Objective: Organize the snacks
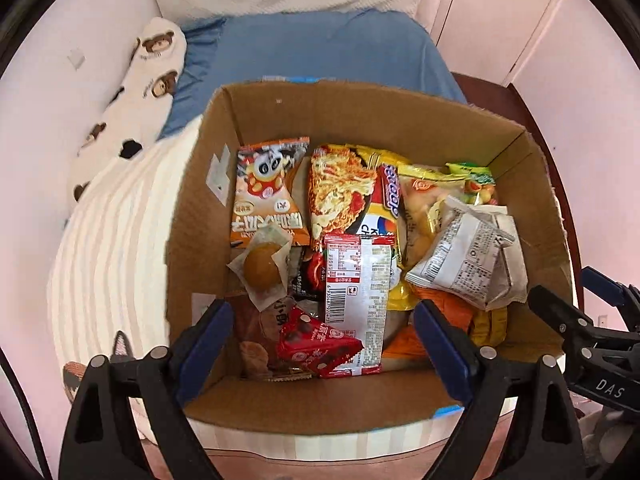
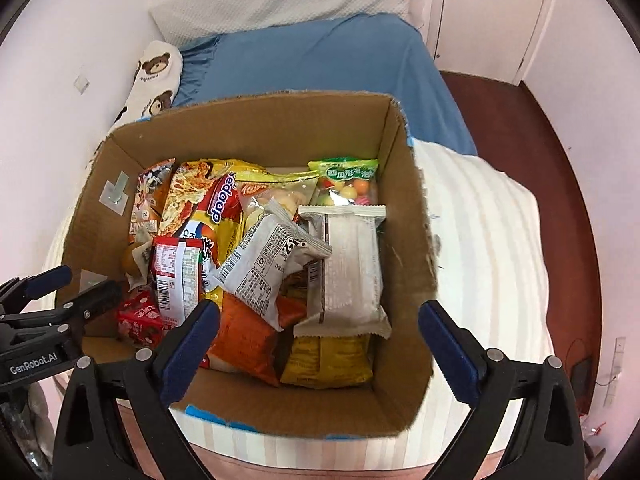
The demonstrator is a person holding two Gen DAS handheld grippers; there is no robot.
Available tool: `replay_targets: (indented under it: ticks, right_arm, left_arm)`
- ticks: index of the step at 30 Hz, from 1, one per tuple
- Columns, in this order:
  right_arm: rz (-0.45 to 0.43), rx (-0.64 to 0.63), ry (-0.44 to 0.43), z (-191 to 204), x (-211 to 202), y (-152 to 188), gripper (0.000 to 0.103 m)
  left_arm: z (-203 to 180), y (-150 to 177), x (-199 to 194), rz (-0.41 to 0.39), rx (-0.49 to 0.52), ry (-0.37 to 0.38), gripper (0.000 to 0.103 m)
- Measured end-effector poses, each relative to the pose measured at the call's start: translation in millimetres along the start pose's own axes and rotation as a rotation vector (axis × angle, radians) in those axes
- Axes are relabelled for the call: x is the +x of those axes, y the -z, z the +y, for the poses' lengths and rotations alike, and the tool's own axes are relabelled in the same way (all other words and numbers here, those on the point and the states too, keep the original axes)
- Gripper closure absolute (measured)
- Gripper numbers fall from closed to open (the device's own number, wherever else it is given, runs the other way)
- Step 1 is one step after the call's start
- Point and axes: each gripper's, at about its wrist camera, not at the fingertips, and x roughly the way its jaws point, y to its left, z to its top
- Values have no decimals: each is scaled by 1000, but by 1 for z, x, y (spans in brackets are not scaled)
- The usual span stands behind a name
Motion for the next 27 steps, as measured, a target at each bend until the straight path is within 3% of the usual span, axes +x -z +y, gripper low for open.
replay_targets:
  ticks: [9,27]
  right_arm:
    - [-99,-9,4,1,-52,28,1]
    - [-332,-12,-28,7,-201,132,0]
  left_arm:
    - [-2,28,-42,-91,-26,18,0]
    - [-14,135,-181,-345,-35,-22,0]
